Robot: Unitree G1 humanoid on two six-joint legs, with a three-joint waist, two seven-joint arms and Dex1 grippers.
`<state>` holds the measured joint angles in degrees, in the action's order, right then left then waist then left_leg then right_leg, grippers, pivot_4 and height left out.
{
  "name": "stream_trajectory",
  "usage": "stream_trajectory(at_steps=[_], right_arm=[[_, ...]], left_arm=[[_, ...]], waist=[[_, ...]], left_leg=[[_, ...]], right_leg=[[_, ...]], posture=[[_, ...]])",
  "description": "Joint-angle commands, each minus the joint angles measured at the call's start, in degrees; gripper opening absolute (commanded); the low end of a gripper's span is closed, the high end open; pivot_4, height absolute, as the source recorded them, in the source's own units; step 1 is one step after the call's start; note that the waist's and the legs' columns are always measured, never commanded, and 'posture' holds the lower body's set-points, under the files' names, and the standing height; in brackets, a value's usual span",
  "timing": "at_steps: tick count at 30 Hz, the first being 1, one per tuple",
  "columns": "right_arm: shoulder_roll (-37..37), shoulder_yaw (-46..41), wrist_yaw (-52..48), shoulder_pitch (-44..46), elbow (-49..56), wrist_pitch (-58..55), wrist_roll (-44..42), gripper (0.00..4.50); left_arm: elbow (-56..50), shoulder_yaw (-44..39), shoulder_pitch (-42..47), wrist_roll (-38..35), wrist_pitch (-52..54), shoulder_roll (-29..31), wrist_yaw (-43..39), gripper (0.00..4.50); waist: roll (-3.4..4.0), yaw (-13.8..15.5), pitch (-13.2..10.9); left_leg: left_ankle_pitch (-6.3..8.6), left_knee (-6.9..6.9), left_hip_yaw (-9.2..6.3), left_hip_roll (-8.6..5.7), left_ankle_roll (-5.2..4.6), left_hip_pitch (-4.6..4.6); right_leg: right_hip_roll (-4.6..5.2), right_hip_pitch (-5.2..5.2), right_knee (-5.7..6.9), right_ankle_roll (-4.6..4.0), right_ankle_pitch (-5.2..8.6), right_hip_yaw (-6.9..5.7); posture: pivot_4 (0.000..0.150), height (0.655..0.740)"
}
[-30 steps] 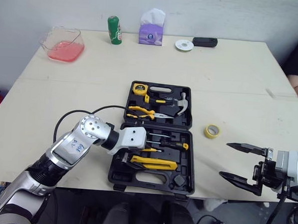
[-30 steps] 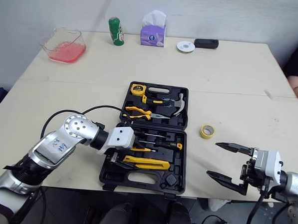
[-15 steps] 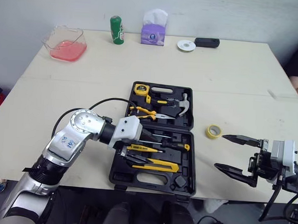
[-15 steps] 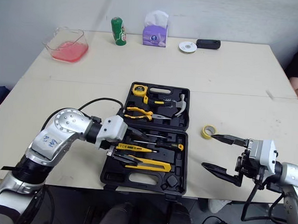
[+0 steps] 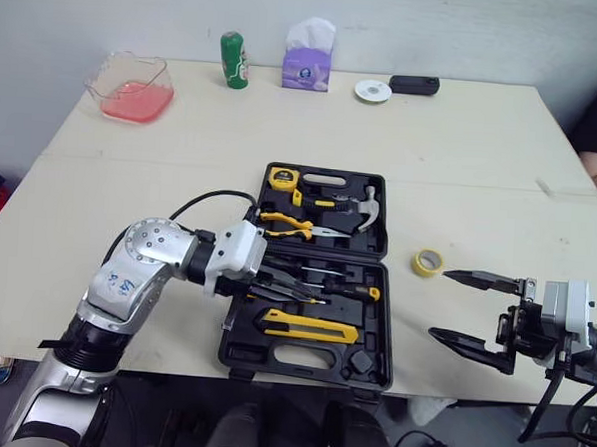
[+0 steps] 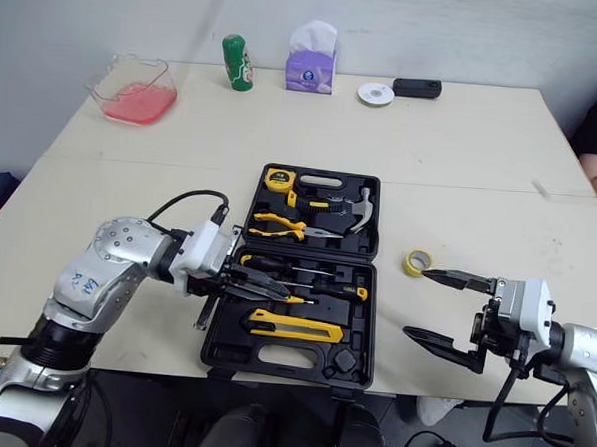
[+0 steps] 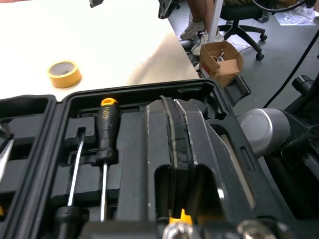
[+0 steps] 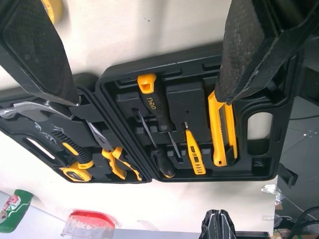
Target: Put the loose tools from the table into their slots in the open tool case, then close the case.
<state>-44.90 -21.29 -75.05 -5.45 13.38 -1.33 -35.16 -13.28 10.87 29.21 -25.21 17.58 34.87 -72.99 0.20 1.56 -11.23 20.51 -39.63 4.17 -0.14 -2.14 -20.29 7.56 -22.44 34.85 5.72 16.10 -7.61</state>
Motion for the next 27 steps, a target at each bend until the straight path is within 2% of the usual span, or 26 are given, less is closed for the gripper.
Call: stream_trajectory(at_steps=[1, 7, 20, 27], right_arm=[[-0.52, -0.71, -0.22, -0.06, 0.96, 0.64, -0.48, 4.5], [-0.04, -0.32, 0.16, -0.15, 1.21, 0.55, -0.45, 4.5], [0.23, 0.82, 1.15, 1.04, 0.36, 1.46, 1.41, 4.5], [0.64, 0.9, 2.07, -0.18, 1.75, 0.89, 1.18, 4.5]], left_arm=[[-2.61, 2.63, -0.77, 1.78, -0.36, -0.41, 0.8, 0.07], [0.51, 7.93, -2.11, 8.68, -3.54, -1.94, 3.39, 0.07], [7.86, 11.01, -2.75, 15.11, -5.6, -1.33, 3.41, 0.07], [8.47, 14.11, -3.87, 18.0, -0.35, 0.58, 4.1, 0.07]], waist=[[0.0, -0.01, 0.0], [0.0, -0.02, 0.0], [0.0, 0.01, 0.0], [0.01, -0.04, 0.02]], left_leg=[[0.01, -0.01, 0.0, 0.0, -0.01, 0.0], [0.01, -0.01, 0.0, 0.0, -0.01, 0.0], [0.01, -0.03, -0.01, 0.01, -0.02, 0.01], [0.02, -0.05, -0.02, 0.0, -0.02, 0.07]], right_leg=[[0.0, 0.0, 0.0, 0.0, 0.0, 0.0], [-0.01, 0.0, 0.01, 0.0, 0.0, 0.01], [0.02, 0.0, 0.03, 0.0, 0.0, 0.0], [0.03, 0.07, 0.04, 0.0, 0.0, 0.01]], posture=[[0.15, 0.74], [0.15, 0.74], [0.15, 0.74], [0.15, 0.74]])
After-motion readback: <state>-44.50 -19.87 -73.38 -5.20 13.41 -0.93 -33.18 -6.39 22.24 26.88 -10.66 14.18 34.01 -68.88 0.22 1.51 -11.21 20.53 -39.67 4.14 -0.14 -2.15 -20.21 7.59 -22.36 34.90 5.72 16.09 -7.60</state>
